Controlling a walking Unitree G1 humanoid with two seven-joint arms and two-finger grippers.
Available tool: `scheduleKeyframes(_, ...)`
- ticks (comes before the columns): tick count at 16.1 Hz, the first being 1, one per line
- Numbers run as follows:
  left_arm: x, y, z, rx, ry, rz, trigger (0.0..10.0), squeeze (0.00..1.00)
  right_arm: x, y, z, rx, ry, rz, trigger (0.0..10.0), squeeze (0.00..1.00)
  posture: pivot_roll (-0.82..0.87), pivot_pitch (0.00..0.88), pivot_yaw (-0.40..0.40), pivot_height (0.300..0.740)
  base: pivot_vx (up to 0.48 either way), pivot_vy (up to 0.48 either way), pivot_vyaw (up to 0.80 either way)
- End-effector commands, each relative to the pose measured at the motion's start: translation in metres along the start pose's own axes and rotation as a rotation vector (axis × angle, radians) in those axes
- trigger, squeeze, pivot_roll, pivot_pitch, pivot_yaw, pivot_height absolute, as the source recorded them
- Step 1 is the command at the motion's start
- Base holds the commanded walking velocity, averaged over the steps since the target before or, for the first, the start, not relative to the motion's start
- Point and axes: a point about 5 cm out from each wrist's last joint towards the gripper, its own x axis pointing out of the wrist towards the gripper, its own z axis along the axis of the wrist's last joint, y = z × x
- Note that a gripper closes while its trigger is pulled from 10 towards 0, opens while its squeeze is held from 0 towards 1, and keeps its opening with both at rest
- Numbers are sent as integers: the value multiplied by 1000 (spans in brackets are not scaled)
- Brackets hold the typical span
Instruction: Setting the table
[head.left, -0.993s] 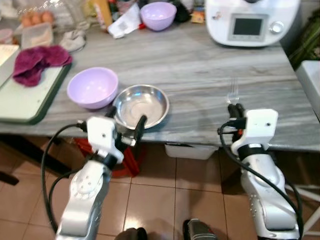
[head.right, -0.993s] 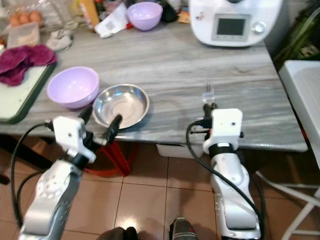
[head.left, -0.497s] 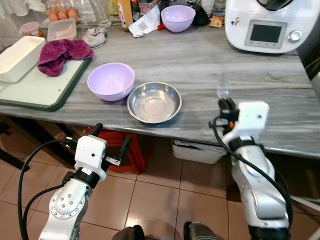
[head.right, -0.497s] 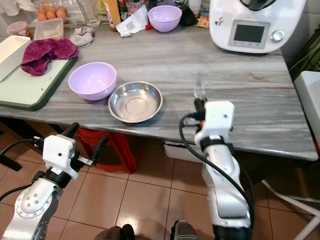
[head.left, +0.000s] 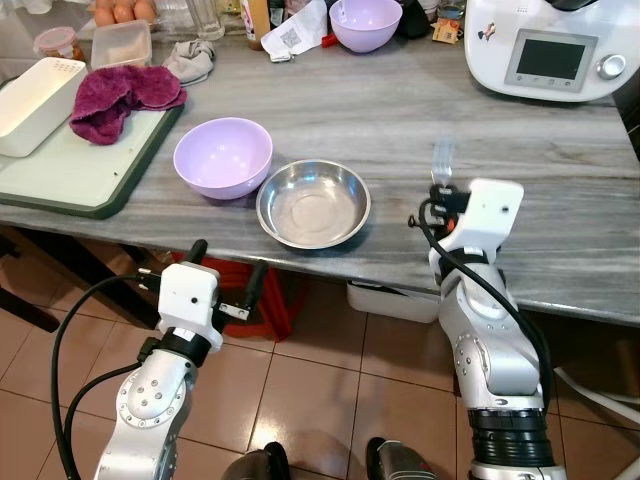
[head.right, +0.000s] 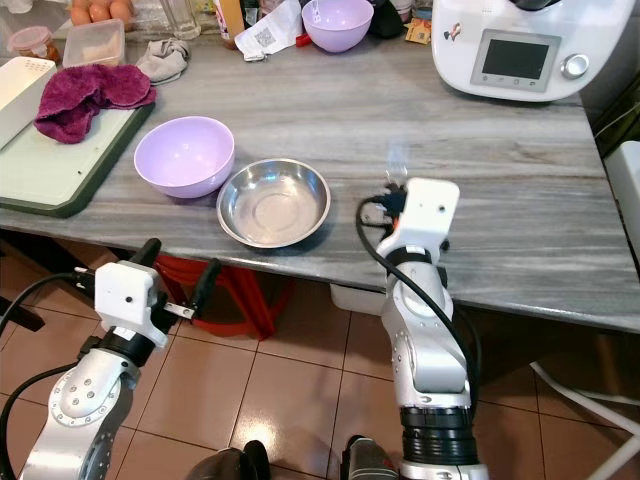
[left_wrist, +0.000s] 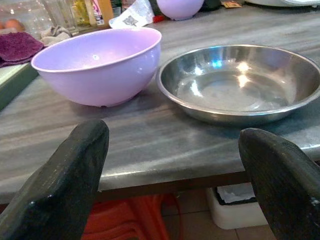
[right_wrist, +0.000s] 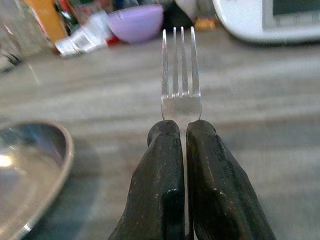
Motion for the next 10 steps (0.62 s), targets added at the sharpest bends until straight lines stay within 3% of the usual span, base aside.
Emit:
scheduleKeyframes(1, -3, -2, -5, -3, 28, -9, 10000, 0, 2, 2, -5, 35, 30, -7, 10000, 0, -136, 236, 30, 740, 0, 0, 0)
scheduleKeyframes(6, 0, -3, -6, -7, 34, -43, 10000, 0, 13, 13, -13, 108, 78, 8, 10000, 0, -131, 234, 42, 740, 0, 0, 0)
scheduleKeyframes(10, 0, -5, -7, -12, 34, -57, 10000, 0, 22, 12, -11, 110, 67, -9, 10000, 0, -127, 234, 44, 740, 0, 0, 0)
